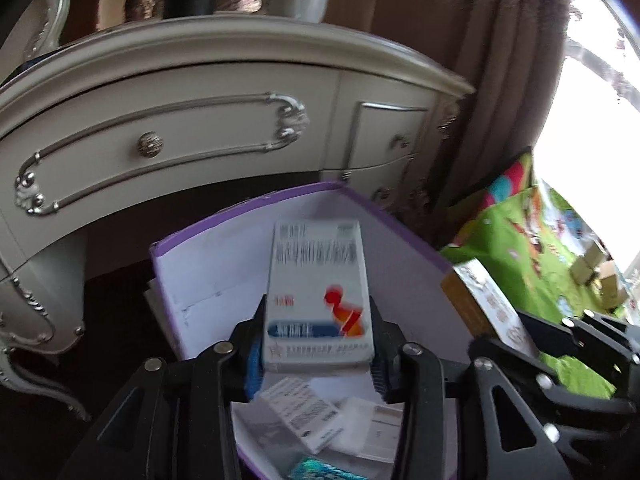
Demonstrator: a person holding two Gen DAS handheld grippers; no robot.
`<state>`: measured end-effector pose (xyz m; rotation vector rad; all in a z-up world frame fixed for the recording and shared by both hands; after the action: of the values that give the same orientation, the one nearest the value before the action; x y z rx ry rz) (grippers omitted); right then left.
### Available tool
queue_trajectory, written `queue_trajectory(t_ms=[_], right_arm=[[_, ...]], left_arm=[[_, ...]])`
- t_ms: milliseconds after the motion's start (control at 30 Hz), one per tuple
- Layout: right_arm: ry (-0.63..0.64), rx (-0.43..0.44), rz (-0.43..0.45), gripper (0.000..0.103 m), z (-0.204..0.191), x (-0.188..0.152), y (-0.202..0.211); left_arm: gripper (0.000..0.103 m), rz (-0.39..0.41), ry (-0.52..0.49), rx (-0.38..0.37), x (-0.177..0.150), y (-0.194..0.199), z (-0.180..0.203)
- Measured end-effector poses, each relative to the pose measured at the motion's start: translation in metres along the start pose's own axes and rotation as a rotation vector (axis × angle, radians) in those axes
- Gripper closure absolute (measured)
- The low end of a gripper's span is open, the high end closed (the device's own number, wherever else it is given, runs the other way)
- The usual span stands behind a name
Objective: Organize rigid objects
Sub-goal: 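Open both grippers over the storage box to drop the boxes, then move both open grippers back over the table toward the remaining boxes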
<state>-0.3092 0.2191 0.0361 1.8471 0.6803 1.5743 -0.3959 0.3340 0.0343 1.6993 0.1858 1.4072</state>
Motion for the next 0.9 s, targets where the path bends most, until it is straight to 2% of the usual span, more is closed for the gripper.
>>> queue_trajectory(t_ms=[33, 67, 100, 133, 300, 433, 533, 633, 767, 833, 900], right_arm=[[0.006, -0.007, -0.002, 0.06, -0.001, -0.001, 0.0], [0.016, -0.022, -0.003, 0.054, -0.002, -0.002, 0.0], [0.02, -0.03, 0.0, 0.044, -0.003, -0.003, 0.001], [0.019, -0.029, 0.012, 0.039, -0.002, -0.004, 0.005], [-0.006, -0.039, 0.049, 0.036, 0.007, -0.011, 0.026], [-0.09, -0.065, 0.095, 0.028, 0.034, -0.019, 0.052], [-0.181, -0.115, 0.125, 0.02, 0.068, -0.033, 0.075], [-0.314, -0.224, 0.12, 0.016, 0.117, -0.057, 0.098], [-0.532, -0.369, 0.12, 0.016, 0.186, -0.105, 0.141], [-0.663, -0.453, 0.139, 0.016, 0.222, -0.139, 0.173], [-0.764, -0.53, 0.136, 0.016, 0.253, -0.169, 0.2]], left_arm=[[0.032, -0.003, 0.004, 0.011, 0.0, -0.001, -0.002], [0.019, -0.001, 0.009, 0.019, 0.0, -0.001, -0.003], [0.015, 0.011, 0.017, 0.026, 0.001, 0.001, -0.003], [0.015, 0.024, 0.02, 0.024, 0.002, 0.004, -0.003], [0.014, 0.031, -0.028, 0.003, 0.004, 0.013, 0.014], [0.014, 0.026, -0.077, -0.027, 0.004, 0.018, 0.036], [0.014, -0.004, -0.133, -0.088, 0.001, 0.022, 0.067], [0.014, -0.044, -0.251, -0.177, -0.01, 0.027, 0.117], [0.014, -0.136, -0.488, -0.364, -0.036, 0.032, 0.213], [0.014, -0.152, -0.573, -0.434, -0.049, 0.037, 0.256], [0.014, -0.128, -0.648, -0.488, -0.061, 0.04, 0.303]])
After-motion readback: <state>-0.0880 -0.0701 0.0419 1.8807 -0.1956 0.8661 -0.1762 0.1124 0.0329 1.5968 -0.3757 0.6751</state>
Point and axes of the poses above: each gripper's, at about its wrist camera, not at the fingertips, and y roughly against the way its jaws point, z to its right, x to its top, the point moved 1 cm from there along -y, roughly the way its jaws point, and after that the axes turned 9 degrees about x, right-handed, at the moved point
